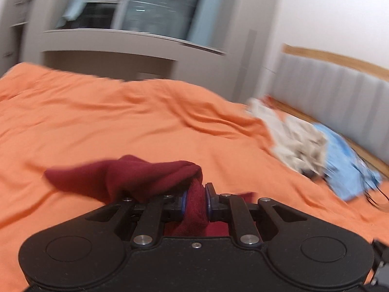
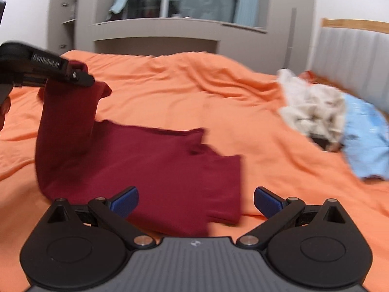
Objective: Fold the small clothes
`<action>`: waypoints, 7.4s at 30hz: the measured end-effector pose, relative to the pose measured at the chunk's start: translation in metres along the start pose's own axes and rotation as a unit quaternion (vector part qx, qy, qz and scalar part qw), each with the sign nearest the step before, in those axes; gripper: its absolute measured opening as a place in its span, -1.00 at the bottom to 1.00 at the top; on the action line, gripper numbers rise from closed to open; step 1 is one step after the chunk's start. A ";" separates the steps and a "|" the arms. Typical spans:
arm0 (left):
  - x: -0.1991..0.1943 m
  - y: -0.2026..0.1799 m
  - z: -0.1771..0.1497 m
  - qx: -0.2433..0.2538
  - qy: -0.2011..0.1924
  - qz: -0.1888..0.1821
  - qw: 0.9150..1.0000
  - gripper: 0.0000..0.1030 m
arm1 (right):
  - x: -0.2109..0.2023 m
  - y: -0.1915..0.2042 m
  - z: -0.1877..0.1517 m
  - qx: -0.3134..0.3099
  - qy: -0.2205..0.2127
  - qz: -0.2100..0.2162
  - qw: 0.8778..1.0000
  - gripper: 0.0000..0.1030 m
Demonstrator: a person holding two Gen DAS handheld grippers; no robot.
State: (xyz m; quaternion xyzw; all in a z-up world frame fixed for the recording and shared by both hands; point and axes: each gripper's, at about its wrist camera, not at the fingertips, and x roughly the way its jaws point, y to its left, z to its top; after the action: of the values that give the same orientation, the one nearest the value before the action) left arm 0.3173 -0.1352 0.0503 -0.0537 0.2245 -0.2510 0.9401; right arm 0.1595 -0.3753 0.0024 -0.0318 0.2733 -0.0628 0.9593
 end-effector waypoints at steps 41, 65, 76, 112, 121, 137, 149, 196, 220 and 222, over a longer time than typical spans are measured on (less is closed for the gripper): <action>-0.050 -0.015 -0.099 0.015 0.087 0.010 0.996 0.88 | 0.018 0.023 0.058 -0.032 -0.039 0.157 0.986 1.00; -0.046 -0.029 -0.104 0.083 0.091 0.020 0.992 0.97 | 0.076 -0.042 0.037 0.139 0.014 0.165 0.976 -0.59; -0.028 -0.069 -0.096 0.161 0.081 -0.025 0.983 0.97 | 0.115 -0.079 0.004 0.251 0.059 0.194 0.947 -0.09; 0.013 -0.142 -0.091 0.187 0.055 -0.104 0.975 -0.81 | 0.096 -0.106 0.000 0.300 -0.042 0.141 0.942 -0.89; 0.031 -0.151 -0.103 0.171 0.091 -0.124 0.973 -0.81 | 0.107 -0.106 -0.006 0.301 0.002 0.116 0.947 -0.89; 0.024 -0.117 -0.090 0.062 0.113 -0.133 0.983 0.33 | 0.112 -0.107 -0.010 0.299 0.030 0.098 0.949 0.36; 0.016 -0.047 -0.059 -0.016 0.074 0.021 0.997 0.99 | 0.119 -0.102 -0.009 0.282 0.047 0.099 0.953 0.86; 0.066 0.027 -0.071 -0.095 0.130 0.059 0.985 0.99 | 0.137 -0.113 0.000 0.302 0.053 0.126 0.944 0.78; 0.077 0.044 -0.105 -0.134 0.119 0.032 0.983 0.99 | 0.131 -0.071 0.014 0.155 0.037 0.100 0.982 -0.51; 0.077 0.044 -0.106 -0.134 0.118 0.031 0.983 0.99 | 0.134 -0.080 0.012 0.178 0.044 0.095 0.978 -0.31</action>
State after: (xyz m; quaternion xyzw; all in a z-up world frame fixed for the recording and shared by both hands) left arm 0.3487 -0.1338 -0.0841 -0.1417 0.3672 -0.1938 0.8986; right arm 0.2706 -0.4728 -0.0497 0.1683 0.3017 -0.0208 0.9382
